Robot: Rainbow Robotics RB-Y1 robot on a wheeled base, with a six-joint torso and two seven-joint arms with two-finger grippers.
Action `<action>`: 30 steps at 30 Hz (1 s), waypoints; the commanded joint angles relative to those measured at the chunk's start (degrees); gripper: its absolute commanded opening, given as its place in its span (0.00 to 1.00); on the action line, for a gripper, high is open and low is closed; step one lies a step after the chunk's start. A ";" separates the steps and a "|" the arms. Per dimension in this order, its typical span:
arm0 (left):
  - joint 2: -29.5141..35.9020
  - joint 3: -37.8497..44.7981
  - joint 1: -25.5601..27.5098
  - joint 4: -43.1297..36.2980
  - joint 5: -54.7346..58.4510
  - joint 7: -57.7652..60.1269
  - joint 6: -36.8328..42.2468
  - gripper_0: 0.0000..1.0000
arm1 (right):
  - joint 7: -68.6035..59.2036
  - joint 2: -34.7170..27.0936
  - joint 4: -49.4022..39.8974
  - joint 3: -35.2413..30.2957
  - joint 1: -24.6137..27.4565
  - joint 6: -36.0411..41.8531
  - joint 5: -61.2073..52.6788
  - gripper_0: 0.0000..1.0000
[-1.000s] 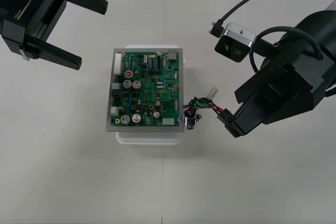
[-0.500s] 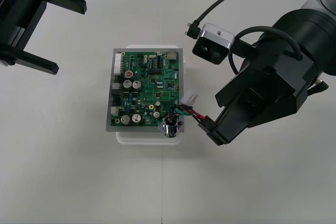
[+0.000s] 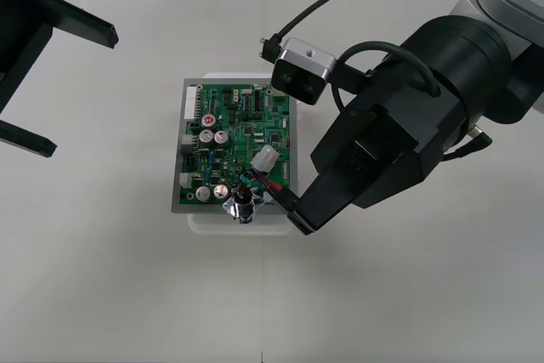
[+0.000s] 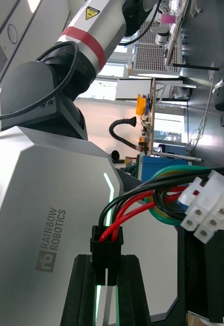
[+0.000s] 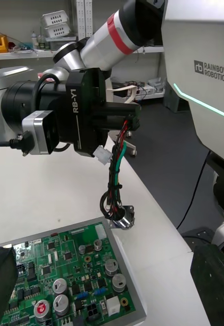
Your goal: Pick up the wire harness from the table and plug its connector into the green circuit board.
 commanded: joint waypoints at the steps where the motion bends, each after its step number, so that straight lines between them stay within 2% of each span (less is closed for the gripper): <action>1: 3.89 -0.84 0.73 -2.17 2.71 1.53 -1.43 1.00 | -1.71 1.29 0.96 1.28 -3.79 0.57 -1.26 0.00; 9: 4.85 -0.84 1.61 -2.78 4.03 1.53 -1.43 1.00 | -1.80 1.46 3.24 1.99 -5.55 0.13 -2.32 0.00; 19: 5.03 -0.84 1.61 -2.61 4.56 1.79 -1.43 1.00 | -1.71 1.29 7.46 2.16 -7.83 -7.08 -3.55 0.00; 30: 4.68 -0.93 1.70 -2.43 4.82 2.15 -1.43 1.00 | -1.80 0.85 9.04 2.95 -10.03 -7.08 -6.27 0.00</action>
